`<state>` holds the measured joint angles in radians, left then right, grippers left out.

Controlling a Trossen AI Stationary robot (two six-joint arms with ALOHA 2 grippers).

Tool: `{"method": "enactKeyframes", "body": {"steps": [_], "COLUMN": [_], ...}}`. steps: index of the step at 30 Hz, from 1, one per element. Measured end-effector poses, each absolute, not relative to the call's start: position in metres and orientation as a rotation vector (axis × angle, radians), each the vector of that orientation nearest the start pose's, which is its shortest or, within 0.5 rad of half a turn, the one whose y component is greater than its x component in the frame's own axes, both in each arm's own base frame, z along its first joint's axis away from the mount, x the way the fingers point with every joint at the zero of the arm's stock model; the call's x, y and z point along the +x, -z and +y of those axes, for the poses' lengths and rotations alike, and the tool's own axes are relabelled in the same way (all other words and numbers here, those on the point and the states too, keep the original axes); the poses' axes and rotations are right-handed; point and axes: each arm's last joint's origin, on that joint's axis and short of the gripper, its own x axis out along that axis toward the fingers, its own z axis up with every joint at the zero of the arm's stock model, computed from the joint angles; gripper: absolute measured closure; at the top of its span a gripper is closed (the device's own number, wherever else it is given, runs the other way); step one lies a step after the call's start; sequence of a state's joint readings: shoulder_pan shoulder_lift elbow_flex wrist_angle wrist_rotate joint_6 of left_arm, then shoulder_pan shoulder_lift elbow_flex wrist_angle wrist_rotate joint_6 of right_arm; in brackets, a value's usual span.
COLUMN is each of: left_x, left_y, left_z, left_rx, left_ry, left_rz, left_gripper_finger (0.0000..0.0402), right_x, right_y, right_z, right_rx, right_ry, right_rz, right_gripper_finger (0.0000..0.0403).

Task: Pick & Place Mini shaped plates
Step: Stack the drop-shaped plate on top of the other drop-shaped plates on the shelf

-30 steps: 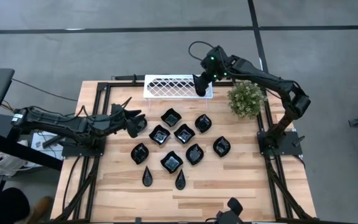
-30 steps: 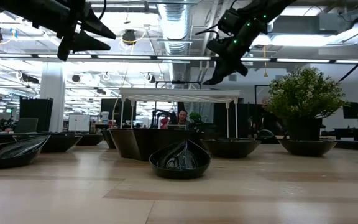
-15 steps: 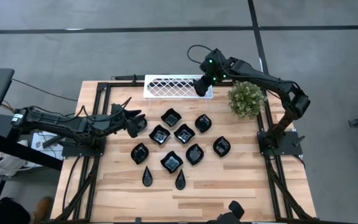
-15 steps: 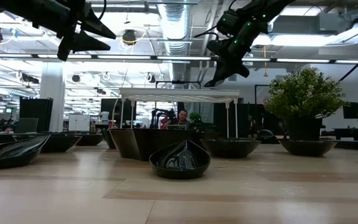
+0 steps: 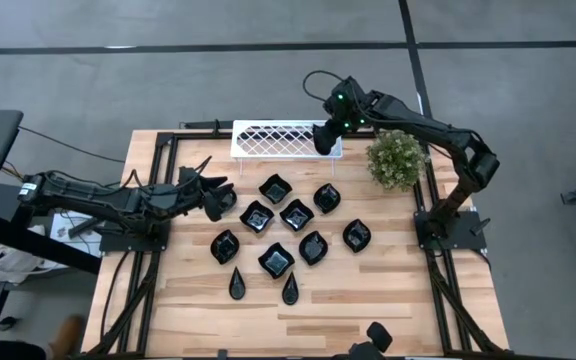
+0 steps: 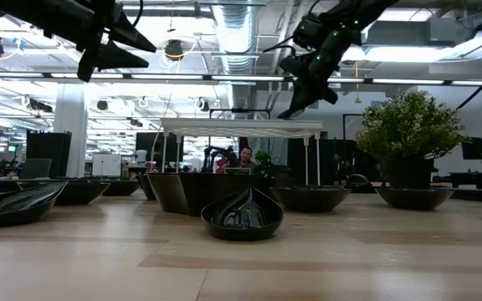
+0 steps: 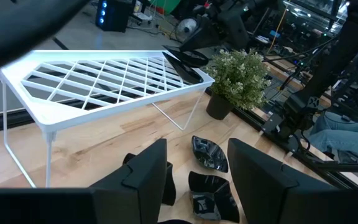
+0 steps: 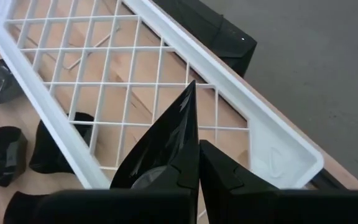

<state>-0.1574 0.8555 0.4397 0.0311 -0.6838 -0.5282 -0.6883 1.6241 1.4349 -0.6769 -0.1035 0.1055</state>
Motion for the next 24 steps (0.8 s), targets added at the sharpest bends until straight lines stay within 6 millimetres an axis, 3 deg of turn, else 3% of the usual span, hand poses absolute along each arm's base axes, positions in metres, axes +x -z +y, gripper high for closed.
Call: {"method": "enactKeyframes", "body": {"steps": [24], "left_x": [0.1795], "left_y": [-0.2249], "left_z": [-0.0100], "left_rx": [-0.352], "left_ry": [-0.597], "left_rz": [0.208], "left_gripper_finger": [0.0230], "right_x": [0.2759], "right_y": [-0.3059], "right_z": [-0.2137], "right_rx": [0.377], "right_ry": [0.635], "right_rz": [0.803], "right_gripper_finger": [0.0403]}}
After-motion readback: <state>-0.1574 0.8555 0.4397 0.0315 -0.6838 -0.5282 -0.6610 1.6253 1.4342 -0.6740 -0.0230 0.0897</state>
